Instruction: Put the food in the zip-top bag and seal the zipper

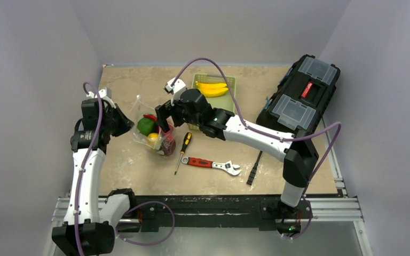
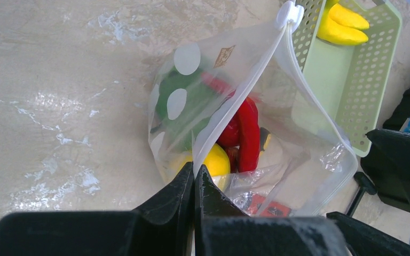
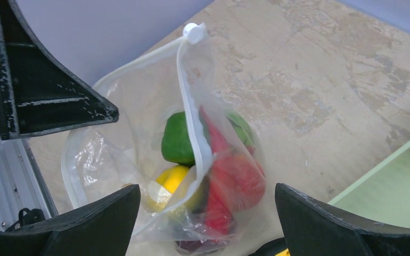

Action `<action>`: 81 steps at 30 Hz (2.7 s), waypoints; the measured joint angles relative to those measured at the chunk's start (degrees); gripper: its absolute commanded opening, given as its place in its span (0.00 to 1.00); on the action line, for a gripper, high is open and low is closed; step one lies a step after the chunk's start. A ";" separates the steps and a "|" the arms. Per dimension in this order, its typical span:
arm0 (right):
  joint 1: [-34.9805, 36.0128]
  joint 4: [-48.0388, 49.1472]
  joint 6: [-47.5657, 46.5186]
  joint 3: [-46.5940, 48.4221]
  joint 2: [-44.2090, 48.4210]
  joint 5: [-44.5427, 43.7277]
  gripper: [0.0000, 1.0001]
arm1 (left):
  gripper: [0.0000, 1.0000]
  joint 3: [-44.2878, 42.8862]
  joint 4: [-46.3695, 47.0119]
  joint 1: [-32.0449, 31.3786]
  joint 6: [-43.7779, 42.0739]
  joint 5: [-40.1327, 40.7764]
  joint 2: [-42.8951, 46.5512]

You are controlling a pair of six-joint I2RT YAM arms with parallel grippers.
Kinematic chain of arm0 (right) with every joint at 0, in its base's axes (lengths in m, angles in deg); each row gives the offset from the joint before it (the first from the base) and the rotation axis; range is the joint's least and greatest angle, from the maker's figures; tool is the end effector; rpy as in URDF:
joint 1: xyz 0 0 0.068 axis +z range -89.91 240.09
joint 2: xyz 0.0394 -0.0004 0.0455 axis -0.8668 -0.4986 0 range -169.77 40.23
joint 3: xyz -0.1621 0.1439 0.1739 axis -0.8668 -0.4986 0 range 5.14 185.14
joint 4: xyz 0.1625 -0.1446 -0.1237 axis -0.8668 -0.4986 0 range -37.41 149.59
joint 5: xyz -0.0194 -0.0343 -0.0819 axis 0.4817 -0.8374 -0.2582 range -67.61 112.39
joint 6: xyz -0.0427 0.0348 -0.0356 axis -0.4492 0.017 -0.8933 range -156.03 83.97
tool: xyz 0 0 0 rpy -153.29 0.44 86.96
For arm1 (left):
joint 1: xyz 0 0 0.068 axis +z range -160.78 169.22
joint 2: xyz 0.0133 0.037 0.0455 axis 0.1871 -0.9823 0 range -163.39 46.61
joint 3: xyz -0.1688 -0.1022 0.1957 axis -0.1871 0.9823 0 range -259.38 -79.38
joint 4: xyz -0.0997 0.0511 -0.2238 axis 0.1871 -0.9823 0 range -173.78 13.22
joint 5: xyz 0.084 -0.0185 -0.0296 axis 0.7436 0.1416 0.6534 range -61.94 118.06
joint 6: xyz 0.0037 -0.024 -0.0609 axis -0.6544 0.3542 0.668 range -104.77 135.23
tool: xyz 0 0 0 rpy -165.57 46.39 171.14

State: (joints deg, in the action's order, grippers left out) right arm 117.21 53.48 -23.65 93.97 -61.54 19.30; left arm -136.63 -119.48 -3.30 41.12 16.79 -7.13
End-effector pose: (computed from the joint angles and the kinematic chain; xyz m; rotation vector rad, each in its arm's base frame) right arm 0.2379 0.3630 0.3424 -0.7176 1.8437 0.7596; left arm 0.1861 0.0143 0.3261 -0.5489 2.2013 -0.3929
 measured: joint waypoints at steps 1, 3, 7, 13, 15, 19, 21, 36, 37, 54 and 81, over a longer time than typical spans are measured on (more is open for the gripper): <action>-0.09 0.37 -0.11 -0.33 0.09 0.37 0.98 | 0.00 -0.07 -0.31 0.00 0.13 -0.17 -0.11; -0.07 1.16 -0.61 -0.55 0.09 1.36 0.99 | 0.00 -0.24 -0.98 0.00 0.66 -0.74 -0.48; 0.07 4.63 -1.36 -3.15 1.64 3.54 0.92 | 0.00 -0.28 -2.43 0.00 2.10 -1.70 -0.76; 0.35 9.86 -1.95 -4.52 1.68 5.92 0.91 | 0.00 -1.57 -4.28 0.00 6.01 -1.86 -0.92; 0.46 13.79 -2.43 -6.93 1.73 7.08 0.92 | 0.00 -2.23 -4.74 0.00 7.85 -2.27 -1.46; 0.83 16.57 -3.50 -8.04 -0.50 10.67 0.94 | 0.00 -3.17 -5.05 0.00 12.22 -4.37 -4.11; 1.31 17.33 -4.35 -8.04 -1.86 12.26 0.98 | 0.00 -3.52 -5.25 0.02 13.86 -5.31 -5.60; 11.98 17.29 -10.95 -5.16 -7.43 -5.44 0.99 | 0.00 -3.80 -7.28 0.02 21.00 -9.70 -8.15; 12.48 17.33 -11.32 -4.79 -7.87 -7.69 0.99 | 0.00 -3.80 -7.30 0.02 21.53 -10.19 -8.52; 14.84 22.45 -14.36 -3.37 -13.29 -27.58 0.23 | 0.07 -5.66 -9.73 0.00 25.66 -7.02 -7.43; 14.71 24.76 -3.04 -4.83 -12.98 -23.12 0.00 | 0.32 -26.01 -15.74 -8.87 5.51 13.16 -22.88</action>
State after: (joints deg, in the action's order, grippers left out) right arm 131.92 78.25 -26.69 89.14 -74.53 -3.83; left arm -162.64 -135.22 -12.17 46.63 29.95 -30.01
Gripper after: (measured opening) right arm 0.005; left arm 0.519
